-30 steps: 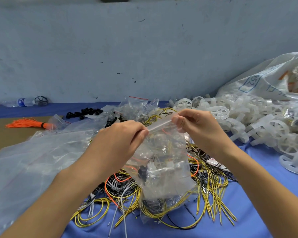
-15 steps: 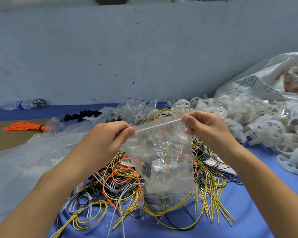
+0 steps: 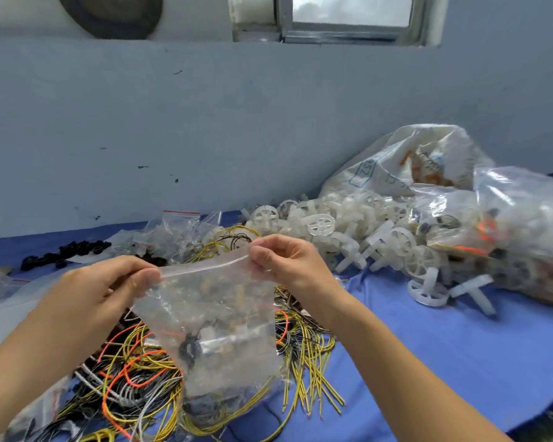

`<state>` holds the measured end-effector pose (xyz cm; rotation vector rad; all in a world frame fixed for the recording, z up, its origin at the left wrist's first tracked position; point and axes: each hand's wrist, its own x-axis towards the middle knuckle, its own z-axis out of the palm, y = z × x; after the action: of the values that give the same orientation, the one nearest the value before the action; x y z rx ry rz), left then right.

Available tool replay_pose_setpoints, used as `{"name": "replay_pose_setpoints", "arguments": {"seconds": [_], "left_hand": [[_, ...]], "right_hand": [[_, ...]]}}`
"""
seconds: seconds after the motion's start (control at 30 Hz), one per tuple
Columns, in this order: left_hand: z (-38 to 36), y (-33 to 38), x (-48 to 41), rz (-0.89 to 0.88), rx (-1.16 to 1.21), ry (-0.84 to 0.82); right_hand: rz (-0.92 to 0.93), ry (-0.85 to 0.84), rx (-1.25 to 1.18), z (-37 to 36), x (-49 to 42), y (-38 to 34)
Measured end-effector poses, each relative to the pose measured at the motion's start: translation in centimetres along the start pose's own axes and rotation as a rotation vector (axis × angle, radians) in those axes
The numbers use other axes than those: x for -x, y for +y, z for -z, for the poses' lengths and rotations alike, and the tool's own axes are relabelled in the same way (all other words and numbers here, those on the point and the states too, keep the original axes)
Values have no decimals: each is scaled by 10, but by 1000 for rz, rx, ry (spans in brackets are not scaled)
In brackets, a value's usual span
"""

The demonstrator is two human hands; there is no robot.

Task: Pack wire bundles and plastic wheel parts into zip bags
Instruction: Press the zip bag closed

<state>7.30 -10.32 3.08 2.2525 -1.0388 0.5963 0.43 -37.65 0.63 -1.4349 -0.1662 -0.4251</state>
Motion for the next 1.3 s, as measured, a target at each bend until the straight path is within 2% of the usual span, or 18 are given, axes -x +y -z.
{"name": "replay_pose_setpoints", "arguments": {"seconds": [0.17, 0.27, 0.53, 0.67, 0.93, 1.13, 1.3], "left_hand": [[12, 17, -28, -33, 88, -174], [17, 36, -50, -67, 169, -148], [9, 186, -121, -288, 262, -139], [-27, 249, -160, -392, 309, -165], [-148, 374, -253, -486, 322, -387], [-235, 483, -352, -563, 323, -265], [-300, 526, -386, -515, 357, -202]], "right_hand": [[109, 158, 42, 20, 27, -38], [167, 232, 97, 38, 41, -81], [284, 464, 269, 117, 87, -198], [262, 596, 380, 172, 109, -227], [144, 903, 519, 308, 142, -252], [175, 1090, 726, 421, 128, -301], [170, 1209, 835, 496, 111, -301]]}}
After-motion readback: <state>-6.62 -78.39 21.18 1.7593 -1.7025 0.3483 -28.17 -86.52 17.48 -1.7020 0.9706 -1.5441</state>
